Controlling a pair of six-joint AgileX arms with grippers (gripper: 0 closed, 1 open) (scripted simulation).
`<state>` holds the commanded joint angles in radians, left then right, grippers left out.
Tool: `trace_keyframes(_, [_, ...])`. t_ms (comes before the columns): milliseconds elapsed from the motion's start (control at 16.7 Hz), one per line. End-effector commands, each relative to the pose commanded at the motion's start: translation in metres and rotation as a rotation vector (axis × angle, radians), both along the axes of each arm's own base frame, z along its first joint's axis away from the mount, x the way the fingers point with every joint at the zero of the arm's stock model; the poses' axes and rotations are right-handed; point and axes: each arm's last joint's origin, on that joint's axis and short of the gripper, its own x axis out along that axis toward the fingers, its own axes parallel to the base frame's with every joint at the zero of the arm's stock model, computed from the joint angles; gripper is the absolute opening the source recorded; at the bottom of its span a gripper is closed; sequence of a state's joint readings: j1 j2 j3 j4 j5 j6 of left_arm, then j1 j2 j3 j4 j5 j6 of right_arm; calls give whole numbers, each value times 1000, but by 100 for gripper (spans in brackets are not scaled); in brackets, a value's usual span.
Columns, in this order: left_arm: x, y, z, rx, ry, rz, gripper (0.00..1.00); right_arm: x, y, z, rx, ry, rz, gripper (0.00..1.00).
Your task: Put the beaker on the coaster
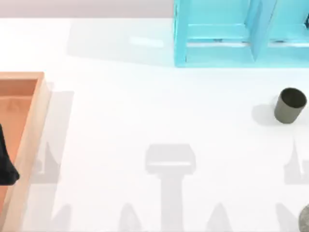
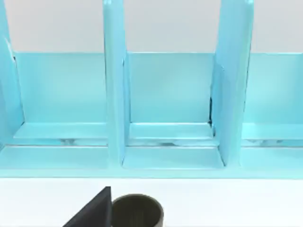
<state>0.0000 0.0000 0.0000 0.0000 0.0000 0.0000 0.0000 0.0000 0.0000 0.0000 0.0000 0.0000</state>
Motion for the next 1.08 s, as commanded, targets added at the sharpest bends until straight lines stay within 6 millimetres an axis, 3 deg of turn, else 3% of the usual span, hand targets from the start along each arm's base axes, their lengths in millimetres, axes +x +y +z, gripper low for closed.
trace_keyframes(300, [0, 0, 0, 0, 0, 0, 100, 0, -1, 11, -34, 33, -23, 100])
trace_keyframes(600, [0, 0, 0, 0, 0, 0, 100, 7, 0, 67, -201, 231, -44, 100])
trace_keyframes(840, [0, 0, 0, 0, 0, 0, 100, 35, 1, 121, -426, 481, -17, 100])
trace_keyframes(1080, [0, 0, 0, 0, 0, 0, 100, 85, 5, 165, -681, 725, 98, 100])
